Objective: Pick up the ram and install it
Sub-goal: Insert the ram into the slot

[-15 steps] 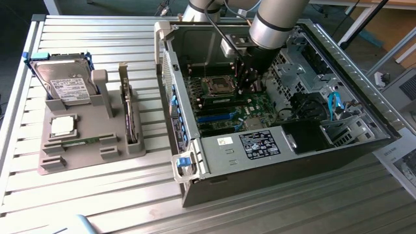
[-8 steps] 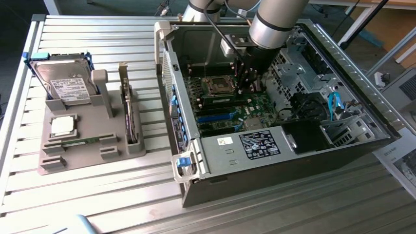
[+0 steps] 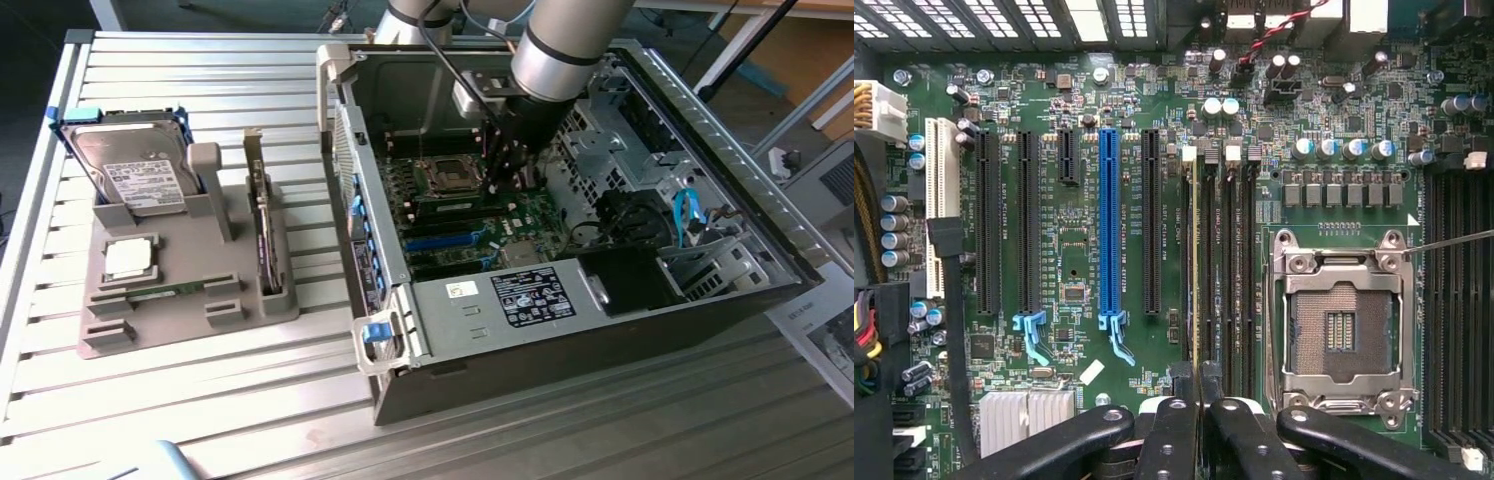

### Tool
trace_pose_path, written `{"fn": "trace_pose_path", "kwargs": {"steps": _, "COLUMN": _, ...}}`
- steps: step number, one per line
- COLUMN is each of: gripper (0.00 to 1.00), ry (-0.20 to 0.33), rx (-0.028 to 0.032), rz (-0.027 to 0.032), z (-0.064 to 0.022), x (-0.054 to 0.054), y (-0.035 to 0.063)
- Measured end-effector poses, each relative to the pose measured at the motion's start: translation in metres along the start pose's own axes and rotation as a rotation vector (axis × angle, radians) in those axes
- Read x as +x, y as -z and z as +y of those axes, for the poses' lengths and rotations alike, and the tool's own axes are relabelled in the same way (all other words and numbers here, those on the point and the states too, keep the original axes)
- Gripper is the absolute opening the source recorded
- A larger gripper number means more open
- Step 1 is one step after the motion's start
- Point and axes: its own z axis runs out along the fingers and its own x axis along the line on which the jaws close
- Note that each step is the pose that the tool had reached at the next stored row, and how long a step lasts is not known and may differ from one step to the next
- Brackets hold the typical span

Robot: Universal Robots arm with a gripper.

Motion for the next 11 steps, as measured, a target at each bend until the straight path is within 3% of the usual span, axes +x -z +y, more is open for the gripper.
{"fn": "trace_pose_path", "kwargs": {"steps": 11, "gripper": 0.12, "ry": 0.000, "rx": 0.0021, "rz": -0.0001, "z": 0.0000, "x": 0.0000, "y": -0.0022}}
